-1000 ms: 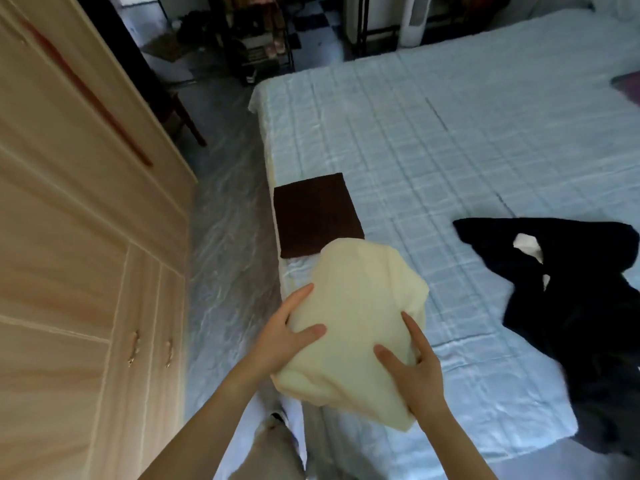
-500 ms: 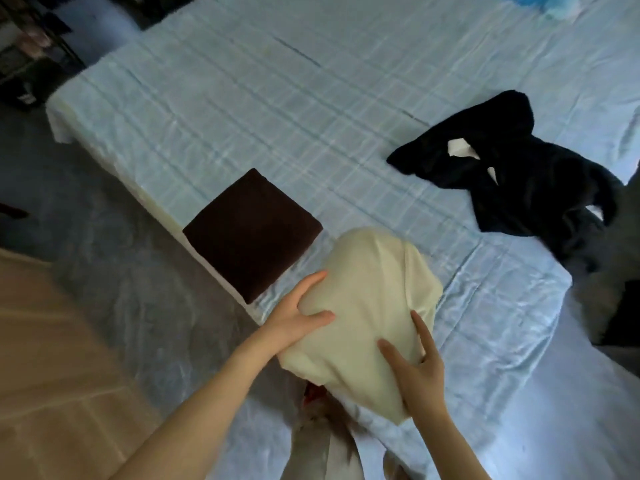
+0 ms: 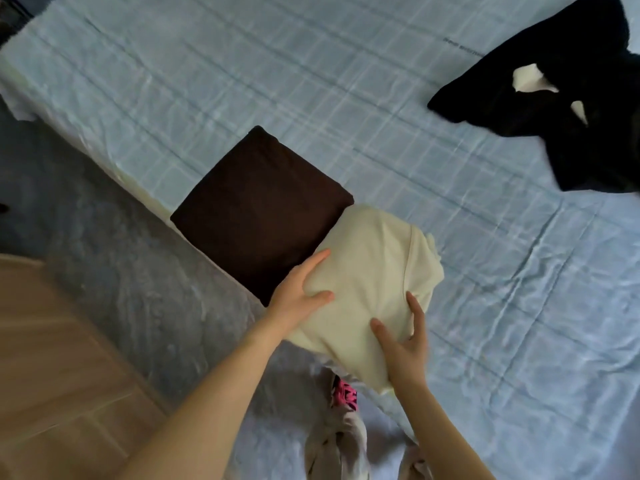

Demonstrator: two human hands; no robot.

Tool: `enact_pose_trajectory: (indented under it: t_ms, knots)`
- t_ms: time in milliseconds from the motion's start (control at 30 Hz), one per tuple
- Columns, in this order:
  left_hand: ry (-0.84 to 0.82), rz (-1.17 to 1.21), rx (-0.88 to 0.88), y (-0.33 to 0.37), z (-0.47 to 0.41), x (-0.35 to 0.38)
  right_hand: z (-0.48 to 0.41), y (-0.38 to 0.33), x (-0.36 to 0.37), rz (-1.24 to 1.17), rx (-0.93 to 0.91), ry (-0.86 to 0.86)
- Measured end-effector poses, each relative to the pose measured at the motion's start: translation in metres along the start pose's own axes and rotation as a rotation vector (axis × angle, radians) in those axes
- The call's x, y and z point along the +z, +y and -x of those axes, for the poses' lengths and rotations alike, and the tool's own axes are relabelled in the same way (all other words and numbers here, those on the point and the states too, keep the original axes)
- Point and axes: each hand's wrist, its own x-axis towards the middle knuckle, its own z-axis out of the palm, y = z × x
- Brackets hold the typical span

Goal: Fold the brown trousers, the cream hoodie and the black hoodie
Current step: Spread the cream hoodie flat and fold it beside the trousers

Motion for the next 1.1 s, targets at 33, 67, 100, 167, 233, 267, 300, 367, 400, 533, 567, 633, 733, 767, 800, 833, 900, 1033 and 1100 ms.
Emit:
enact_pose_trajectory:
  t_ms: [33, 67, 100, 167, 233, 267, 300, 367, 400, 533, 567, 633, 733, 767, 800, 833, 900, 1033, 1100]
  knots:
    - [-0.002, 0.016, 0.005, -0.003, -0.002, -0.001, 0.000, 0.002, 0.001, -0.001, -0.002, 0.010]
    - [-0.006, 0.045, 0.008, -0.006, -0.003, -0.003, 0.001, 0.002, 0.001, -0.006, -0.004, 0.023]
    - [-0.015, 0.071, 0.010, -0.008, -0.003, -0.006, 0.004, 0.003, 0.002, -0.016, -0.014, 0.037]
    - [-0.037, 0.088, 0.026, -0.012, -0.002, -0.011, 0.012, 0.003, 0.005, -0.020, -0.054, 0.051]
    - [-0.076, 0.016, 0.041, -0.011, -0.002, -0.010, 0.013, 0.004, 0.007, 0.032, -0.041, 0.030]
    - [-0.070, -0.078, 0.038, -0.009, -0.002, -0.008, 0.011, 0.003, 0.006, 0.089, -0.009, 0.001]
    - [-0.013, -0.204, 0.044, -0.006, -0.001, -0.005, 0.009, 0.001, 0.004, 0.174, 0.024, -0.027]
    - [0.163, -0.484, 0.182, 0.001, 0.004, 0.005, 0.006, -0.009, -0.001, 0.437, 0.045, -0.015]
    - [0.232, -0.632, 0.323, 0.004, 0.008, 0.012, 0.006, -0.017, -0.002, 0.607, -0.011, 0.046]
    - [0.228, -0.886, 0.555, -0.006, 0.010, 0.036, 0.002, -0.037, 0.018, 0.911, -0.542, 0.144]
    - [0.210, -0.914, 0.526, -0.013, 0.008, 0.039, -0.004, -0.036, 0.026, 0.911, -0.552, 0.089]
    - [0.201, -0.971, 0.509, -0.034, 0.002, 0.045, -0.019, -0.023, 0.038, 0.926, -0.508, 0.032]
    - [0.222, -1.043, 0.525, -0.061, -0.013, 0.057, -0.041, 0.009, 0.046, 0.946, -0.521, 0.056]
    - [0.227, -1.043, 0.526, -0.066, -0.018, 0.060, -0.046, 0.018, 0.047, 0.933, -0.542, 0.066]
    - [0.231, -1.048, 0.519, -0.068, -0.020, 0.062, -0.049, 0.024, 0.047, 0.933, -0.559, 0.071]
    - [0.232, -1.056, 0.511, -0.068, -0.021, 0.063, -0.051, 0.026, 0.048, 0.944, -0.562, 0.066]
    - [0.206, -1.054, 0.493, -0.061, -0.018, 0.061, -0.048, 0.019, 0.047, 0.971, -0.526, 0.019]
    - [0.117, -1.012, 0.401, -0.024, -0.004, 0.048, -0.034, -0.024, 0.029, 0.951, -0.409, -0.185]
    - [0.046, -0.883, 0.308, 0.003, 0.003, 0.039, -0.024, -0.058, 0.010, 0.892, -0.372, -0.269]
